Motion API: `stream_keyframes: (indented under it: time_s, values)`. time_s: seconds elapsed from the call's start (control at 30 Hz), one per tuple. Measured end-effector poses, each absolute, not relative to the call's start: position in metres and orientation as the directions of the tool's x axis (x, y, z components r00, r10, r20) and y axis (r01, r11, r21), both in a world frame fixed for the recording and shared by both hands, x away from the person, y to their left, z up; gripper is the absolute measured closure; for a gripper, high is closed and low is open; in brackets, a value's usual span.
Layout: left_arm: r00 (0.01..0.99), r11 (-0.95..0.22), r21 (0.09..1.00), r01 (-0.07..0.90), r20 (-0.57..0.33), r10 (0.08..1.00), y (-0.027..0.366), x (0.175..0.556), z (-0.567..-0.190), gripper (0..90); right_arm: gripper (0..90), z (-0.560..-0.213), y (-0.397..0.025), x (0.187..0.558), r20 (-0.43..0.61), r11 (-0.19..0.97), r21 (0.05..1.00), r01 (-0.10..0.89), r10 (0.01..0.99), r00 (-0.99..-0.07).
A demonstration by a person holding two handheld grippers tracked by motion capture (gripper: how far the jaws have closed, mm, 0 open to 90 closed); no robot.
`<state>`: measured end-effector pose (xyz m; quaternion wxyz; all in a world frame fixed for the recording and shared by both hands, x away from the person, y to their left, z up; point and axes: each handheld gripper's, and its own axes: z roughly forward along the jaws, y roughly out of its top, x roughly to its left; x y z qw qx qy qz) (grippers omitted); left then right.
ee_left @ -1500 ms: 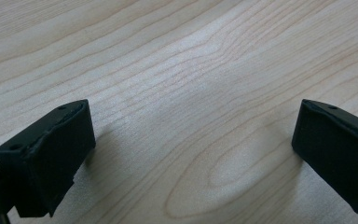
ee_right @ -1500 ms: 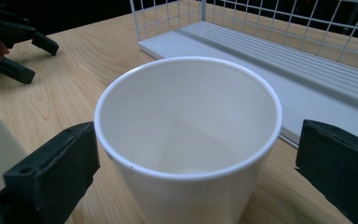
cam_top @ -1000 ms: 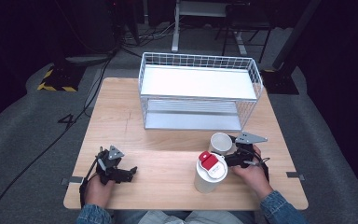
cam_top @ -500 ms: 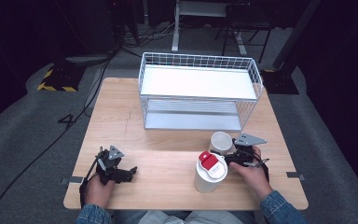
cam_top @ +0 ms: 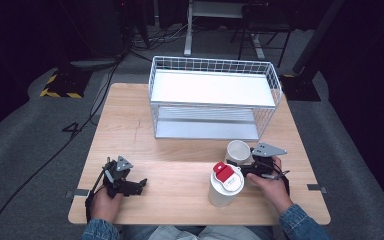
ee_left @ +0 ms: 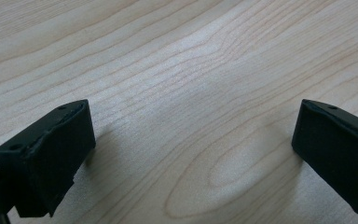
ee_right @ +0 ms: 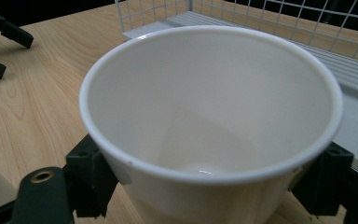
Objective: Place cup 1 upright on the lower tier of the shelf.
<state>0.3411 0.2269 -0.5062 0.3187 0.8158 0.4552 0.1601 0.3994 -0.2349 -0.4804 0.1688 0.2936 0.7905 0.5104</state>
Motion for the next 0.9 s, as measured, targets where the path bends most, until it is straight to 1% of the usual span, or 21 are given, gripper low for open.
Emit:
stream_keyframes:
  time_s: [0.27, 0.63, 0.9]
  values:
    - [0.535, -0.383, 0.666, 0.640, -0.029, 0.845, 0.227, 0.341, -0.506, 0.0, 21.1, -0.475, -0.235, 0.399, 0.033, 0.307, 0.906, 0.293, 0.638, -0.770]
    - [0.534, -0.381, 0.667, 0.641, -0.030, 0.845, 0.227, 0.341, -0.506, 0.0, 21.1, -0.459, -0.234, 0.403, 0.035, 0.277, 0.919, 0.281, 0.653, -0.756]
    - [0.534, -0.381, 0.667, 0.641, -0.030, 0.845, 0.227, 0.341, -0.506, 0.0, 21.1, -0.447, -0.231, 0.411, 0.025, 0.276, 0.919, 0.283, 0.673, -0.739]
